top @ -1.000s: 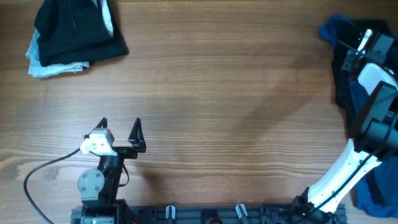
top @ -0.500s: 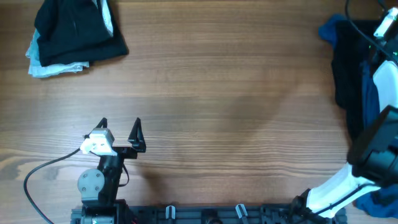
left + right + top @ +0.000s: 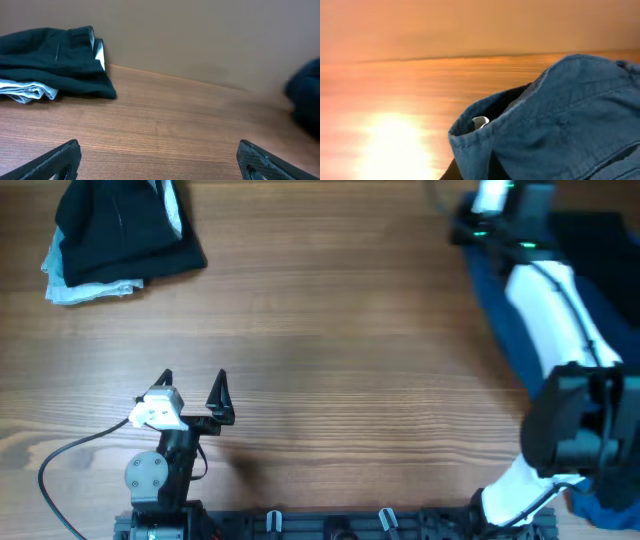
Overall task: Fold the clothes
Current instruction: 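Drag the teal shorts with the right gripper to the table center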
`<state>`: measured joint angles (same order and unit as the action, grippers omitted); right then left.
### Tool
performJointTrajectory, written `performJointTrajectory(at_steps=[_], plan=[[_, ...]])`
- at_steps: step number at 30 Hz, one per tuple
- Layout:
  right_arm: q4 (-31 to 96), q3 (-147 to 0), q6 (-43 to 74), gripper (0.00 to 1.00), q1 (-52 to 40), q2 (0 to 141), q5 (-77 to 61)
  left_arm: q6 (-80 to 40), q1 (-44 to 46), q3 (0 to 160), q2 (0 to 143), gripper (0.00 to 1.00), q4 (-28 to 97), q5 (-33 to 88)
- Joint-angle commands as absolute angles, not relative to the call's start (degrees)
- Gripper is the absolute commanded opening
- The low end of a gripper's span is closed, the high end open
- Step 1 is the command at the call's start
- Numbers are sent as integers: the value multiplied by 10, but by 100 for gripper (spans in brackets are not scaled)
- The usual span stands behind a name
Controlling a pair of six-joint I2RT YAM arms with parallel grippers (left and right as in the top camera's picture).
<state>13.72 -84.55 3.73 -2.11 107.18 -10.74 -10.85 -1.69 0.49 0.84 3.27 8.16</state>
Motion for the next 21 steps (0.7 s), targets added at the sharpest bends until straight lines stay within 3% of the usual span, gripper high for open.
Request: performJointTrajectory(at_steps=[1,11,21], plan=[[131,-854,79,7,-111,1082,-136,-108,-21,3,5,100,37,78],[64,-854,209,8,-323,1233,-194,-108,-21,3,5,100,37,78],[62,-854,287,10,-473,1234,-215,-108,-21,3,5,100,37,78]])
